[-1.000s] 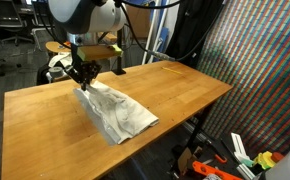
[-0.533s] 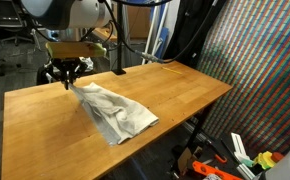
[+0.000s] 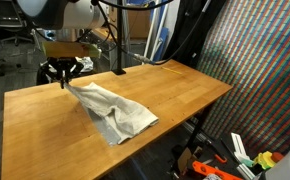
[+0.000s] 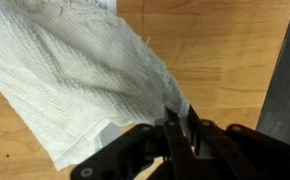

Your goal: Fold the white towel in half

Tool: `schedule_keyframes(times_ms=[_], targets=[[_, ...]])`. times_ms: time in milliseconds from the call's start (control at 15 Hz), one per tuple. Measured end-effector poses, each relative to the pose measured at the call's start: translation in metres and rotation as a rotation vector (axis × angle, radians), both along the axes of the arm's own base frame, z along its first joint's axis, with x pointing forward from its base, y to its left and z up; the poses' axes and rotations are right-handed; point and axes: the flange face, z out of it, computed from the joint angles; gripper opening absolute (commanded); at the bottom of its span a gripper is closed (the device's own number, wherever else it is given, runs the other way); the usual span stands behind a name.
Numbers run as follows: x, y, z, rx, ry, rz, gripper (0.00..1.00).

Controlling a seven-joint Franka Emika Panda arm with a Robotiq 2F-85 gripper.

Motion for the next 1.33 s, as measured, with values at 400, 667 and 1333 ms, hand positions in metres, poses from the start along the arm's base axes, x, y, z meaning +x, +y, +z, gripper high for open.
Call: schedule_keyframes(times_ms=[400, 667, 1333], targets=[[0.015, 0.006, 0.004, 0.062, -0.086, -0.176, 0.11], [0.037, 0.003, 0.017, 0.096, -0.155, -0.356, 0.12], [0.094, -0.043, -0.023, 0.005, -0.252, -0.643, 0.1]])
